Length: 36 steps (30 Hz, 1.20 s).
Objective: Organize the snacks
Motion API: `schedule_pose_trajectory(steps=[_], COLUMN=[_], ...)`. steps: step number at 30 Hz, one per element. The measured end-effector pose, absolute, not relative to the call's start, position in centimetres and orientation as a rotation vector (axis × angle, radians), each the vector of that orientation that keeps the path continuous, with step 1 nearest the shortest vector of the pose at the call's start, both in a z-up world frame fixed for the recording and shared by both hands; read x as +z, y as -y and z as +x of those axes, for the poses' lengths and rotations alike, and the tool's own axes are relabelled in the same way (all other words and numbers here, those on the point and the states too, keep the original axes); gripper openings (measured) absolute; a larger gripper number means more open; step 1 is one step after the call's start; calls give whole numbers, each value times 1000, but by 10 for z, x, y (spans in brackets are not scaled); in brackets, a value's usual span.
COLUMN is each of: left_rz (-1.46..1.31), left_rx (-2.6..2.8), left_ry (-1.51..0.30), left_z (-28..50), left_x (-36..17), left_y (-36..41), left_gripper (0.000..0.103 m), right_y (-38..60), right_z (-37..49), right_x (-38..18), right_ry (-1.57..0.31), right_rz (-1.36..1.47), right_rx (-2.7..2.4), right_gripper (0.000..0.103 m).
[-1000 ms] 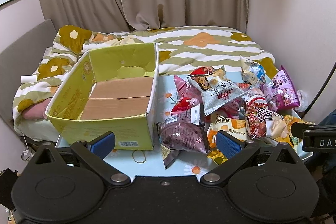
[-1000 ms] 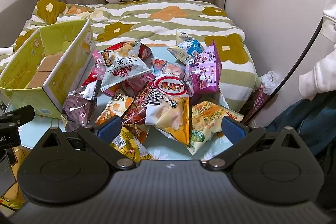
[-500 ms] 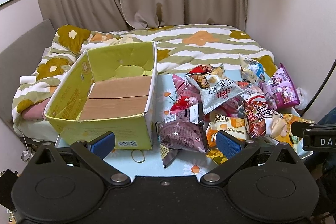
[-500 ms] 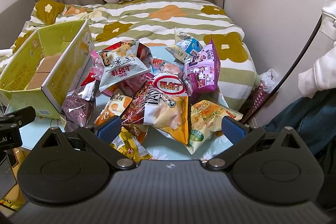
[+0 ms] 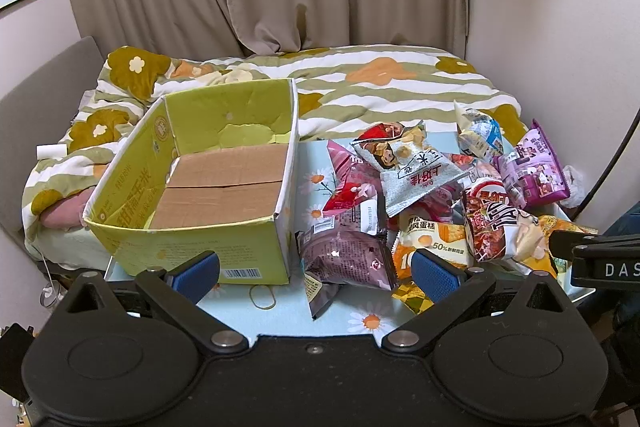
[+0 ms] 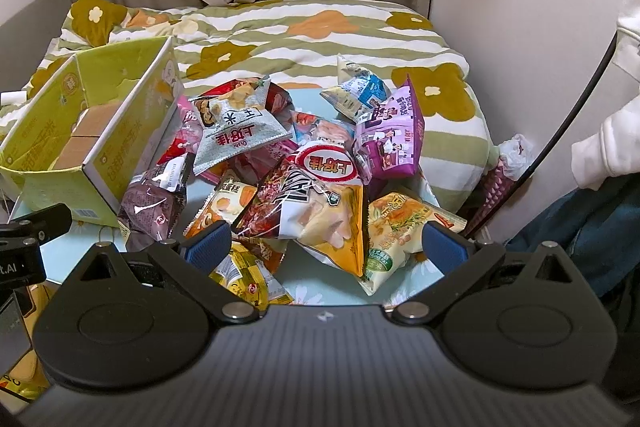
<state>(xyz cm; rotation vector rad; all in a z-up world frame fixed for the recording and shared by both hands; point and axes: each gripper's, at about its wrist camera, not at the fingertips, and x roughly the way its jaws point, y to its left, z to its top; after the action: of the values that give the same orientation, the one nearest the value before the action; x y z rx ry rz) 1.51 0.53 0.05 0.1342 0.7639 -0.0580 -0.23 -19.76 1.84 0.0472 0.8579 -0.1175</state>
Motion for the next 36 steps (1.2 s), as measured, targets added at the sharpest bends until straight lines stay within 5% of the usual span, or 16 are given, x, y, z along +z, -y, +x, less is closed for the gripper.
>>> schedule_pose_trajectory(steps=[11, 36], left_rz=[135, 157], left_rx=[-86, -43], left_ry=[-820, -972], left_z=[38, 121], left_x=[-6, -110], left_y=[-14, 25], left_gripper=[103, 103], right_y=[197, 248], right_z=[8, 83], right_x=[18, -57], right_ry=[-874, -988], right_rz=[84, 318], right_rx=[-134, -61], right_gripper=[103, 103])
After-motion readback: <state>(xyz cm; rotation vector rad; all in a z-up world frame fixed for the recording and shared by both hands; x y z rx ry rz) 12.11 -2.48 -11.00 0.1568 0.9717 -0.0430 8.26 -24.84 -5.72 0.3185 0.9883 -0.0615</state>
